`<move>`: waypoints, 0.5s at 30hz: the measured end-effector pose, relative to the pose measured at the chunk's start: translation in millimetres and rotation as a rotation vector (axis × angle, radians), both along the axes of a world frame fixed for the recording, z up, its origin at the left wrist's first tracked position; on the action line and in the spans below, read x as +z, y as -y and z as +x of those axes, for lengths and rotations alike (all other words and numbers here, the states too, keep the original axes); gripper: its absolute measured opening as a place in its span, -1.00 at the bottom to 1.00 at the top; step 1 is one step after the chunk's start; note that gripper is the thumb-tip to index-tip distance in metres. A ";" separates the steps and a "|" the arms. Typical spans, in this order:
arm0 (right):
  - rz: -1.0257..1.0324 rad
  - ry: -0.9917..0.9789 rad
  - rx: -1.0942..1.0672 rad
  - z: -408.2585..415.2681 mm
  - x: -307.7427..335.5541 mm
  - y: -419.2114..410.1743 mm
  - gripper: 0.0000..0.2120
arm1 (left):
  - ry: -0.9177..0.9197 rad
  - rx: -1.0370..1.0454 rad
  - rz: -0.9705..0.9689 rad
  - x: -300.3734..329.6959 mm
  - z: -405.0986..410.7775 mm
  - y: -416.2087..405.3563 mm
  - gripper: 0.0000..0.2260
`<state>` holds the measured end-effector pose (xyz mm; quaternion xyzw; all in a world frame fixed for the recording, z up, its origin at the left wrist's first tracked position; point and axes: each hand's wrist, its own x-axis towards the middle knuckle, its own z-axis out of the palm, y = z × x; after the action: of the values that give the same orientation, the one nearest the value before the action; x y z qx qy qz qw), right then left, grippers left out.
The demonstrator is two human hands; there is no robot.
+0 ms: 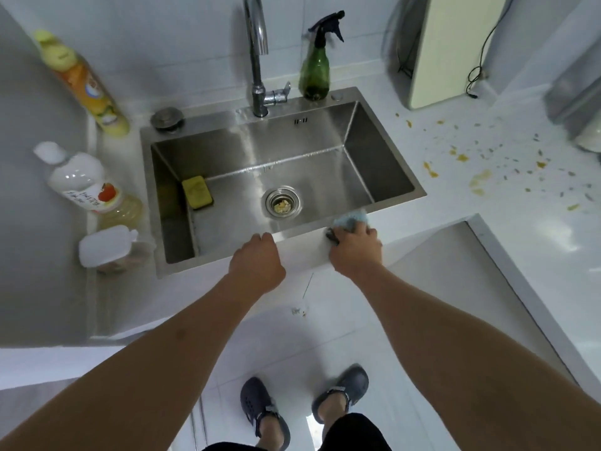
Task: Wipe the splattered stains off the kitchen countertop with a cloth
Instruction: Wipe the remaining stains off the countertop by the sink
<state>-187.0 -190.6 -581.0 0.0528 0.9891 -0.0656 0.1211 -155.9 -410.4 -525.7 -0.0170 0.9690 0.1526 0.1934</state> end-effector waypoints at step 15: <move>-0.145 -0.022 -0.026 -61.5 -1.8 -185.0 -0.57 | 0.078 -0.126 -0.037 14.7 -56.6 -177.0 -0.63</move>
<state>-248.6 -5.6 -582.9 0.0559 0.9822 -0.1390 0.1129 -212.5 -233.5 -511.0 0.0345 0.9625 0.1215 0.2401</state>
